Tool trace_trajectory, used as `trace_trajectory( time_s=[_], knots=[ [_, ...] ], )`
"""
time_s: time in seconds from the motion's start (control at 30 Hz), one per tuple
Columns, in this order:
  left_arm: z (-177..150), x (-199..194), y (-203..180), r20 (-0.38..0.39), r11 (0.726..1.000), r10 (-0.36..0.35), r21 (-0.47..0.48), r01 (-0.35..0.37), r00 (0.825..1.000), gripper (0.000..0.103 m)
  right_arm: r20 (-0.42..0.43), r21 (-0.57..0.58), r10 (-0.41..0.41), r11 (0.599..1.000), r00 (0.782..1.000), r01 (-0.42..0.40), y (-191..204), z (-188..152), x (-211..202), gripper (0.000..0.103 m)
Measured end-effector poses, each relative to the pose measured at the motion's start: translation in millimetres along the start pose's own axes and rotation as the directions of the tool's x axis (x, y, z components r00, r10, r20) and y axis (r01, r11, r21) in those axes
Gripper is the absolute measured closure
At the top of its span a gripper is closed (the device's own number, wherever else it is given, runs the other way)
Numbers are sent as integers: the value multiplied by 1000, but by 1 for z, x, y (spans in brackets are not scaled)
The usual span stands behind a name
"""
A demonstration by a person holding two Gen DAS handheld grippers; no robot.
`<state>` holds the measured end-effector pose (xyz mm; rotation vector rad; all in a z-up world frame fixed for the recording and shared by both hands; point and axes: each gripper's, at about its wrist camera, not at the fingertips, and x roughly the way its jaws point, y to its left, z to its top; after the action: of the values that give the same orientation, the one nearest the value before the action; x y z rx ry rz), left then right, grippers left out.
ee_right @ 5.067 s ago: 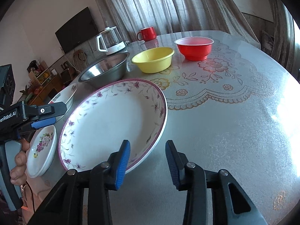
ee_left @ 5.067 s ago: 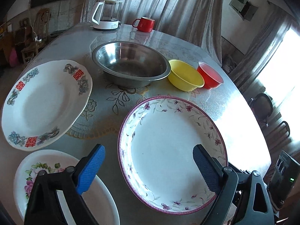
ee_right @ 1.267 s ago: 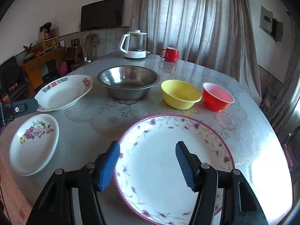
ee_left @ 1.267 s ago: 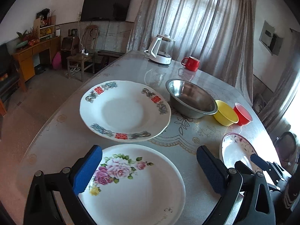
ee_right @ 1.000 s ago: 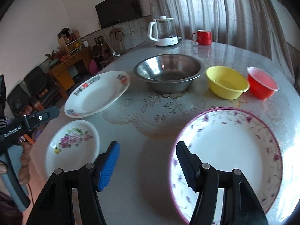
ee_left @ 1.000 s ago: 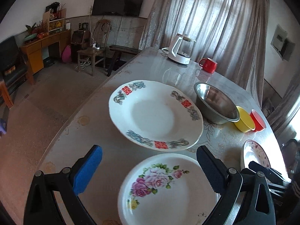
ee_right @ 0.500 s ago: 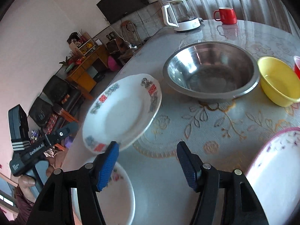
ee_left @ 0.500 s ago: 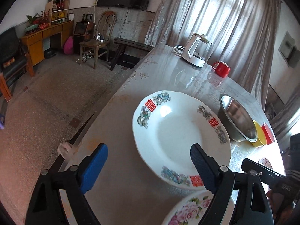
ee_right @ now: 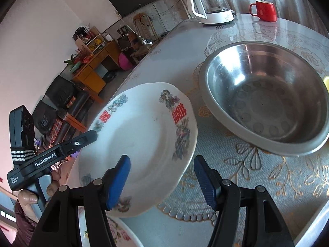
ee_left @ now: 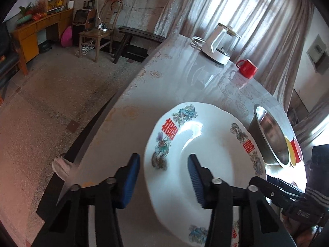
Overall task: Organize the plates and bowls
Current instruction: 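Move the right tool to the rim of the double-happiness plate, then close the right tool on the double-happiness plate's rim and lift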
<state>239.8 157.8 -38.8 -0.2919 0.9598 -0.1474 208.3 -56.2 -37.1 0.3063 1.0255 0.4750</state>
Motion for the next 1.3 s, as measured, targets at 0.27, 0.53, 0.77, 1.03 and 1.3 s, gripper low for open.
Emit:
trace_trajectory(
  time_s=[0.27, 0.53, 0.77, 1.03, 1.3],
  knots=[
    [3, 19, -4, -38, 999, 21, 27, -20, 999, 64, -16, -41, -42, 998, 999, 41, -4, 5, 12, 71],
    [1, 20, -10, -9, 997, 54, 63, -53, 998, 64, -23, -44, -39, 998, 999, 38, -6, 8, 13, 71],
    [-4, 12, -14, -16, 996, 27, 90, -25, 1000, 65, -22, -26, -42, 999, 999, 42, -7, 4, 13, 71],
    [1, 22, -12, -18, 998, 19, 65, -18, 1000, 55, -20, -16, -38, 999, 999, 38, -10, 4, 11, 71],
    [1, 20, -20, -9, 996, 28, 82, -28, 1000, 53, -16, -30, -52, 998, 998, 52, -5, 2, 12, 65]
  ],
)
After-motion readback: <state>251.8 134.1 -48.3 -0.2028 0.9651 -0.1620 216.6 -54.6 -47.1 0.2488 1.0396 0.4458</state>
